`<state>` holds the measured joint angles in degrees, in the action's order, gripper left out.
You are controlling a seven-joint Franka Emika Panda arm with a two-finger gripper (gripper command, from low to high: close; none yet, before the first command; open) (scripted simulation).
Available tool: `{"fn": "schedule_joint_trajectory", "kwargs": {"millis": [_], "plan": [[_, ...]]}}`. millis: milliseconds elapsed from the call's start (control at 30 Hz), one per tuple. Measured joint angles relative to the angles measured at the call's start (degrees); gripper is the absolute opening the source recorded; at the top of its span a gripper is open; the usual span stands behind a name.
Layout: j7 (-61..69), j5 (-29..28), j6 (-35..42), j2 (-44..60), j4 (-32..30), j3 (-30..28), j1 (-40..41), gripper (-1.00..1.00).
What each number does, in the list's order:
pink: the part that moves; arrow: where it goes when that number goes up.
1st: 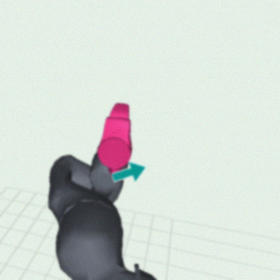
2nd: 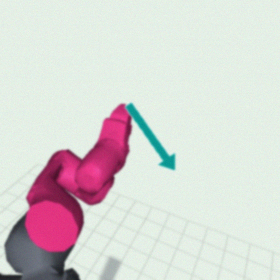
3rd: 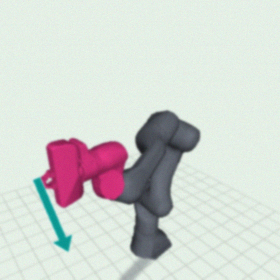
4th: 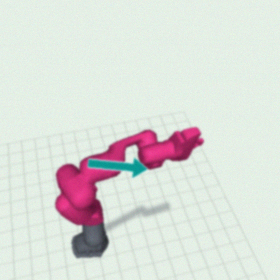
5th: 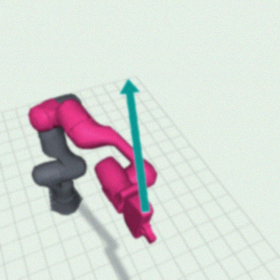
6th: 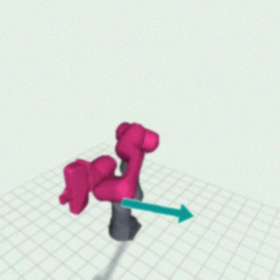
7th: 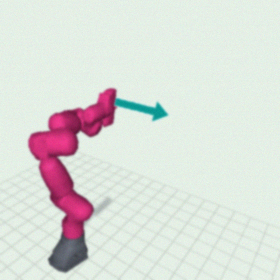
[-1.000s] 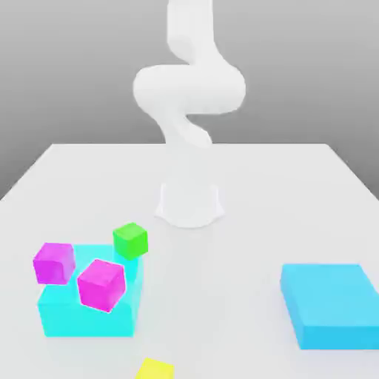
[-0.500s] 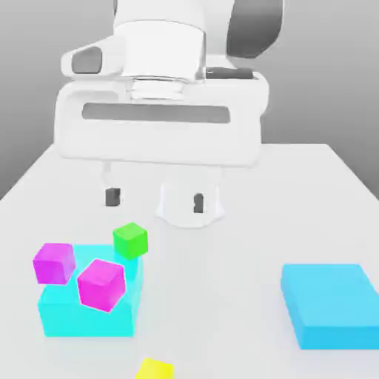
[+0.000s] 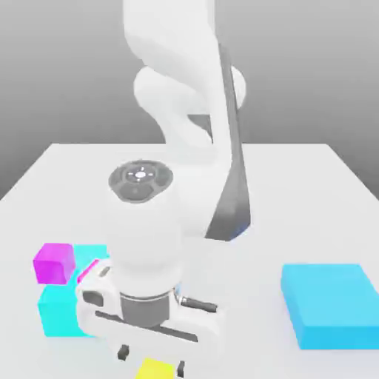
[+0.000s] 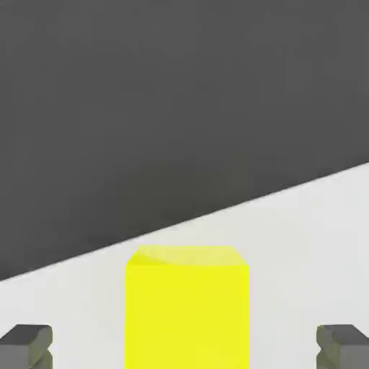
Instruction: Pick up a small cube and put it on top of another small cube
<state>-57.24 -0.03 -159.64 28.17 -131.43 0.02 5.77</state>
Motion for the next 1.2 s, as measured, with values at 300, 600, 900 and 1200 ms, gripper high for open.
{"fn": "schedule_joint_trajectory", "kwargs": {"millis": [300, 600, 900, 1200], "plan": [[-0.12, -0.13, 1.97, -2.54, -0.57, 0.14, 0.15, -1.00], [-5.76, 2.11, 17.60, -19.25, -3.79, -6.14, 5.54, -1.00], [-22.24, -1.26, 23.08, -38.14, -15.65, -10.20, 16.92, -1.00], [-24.97, -1.49, 12.35, -33.20, -20.75, -10.77, 18.35, 1.00]]}}
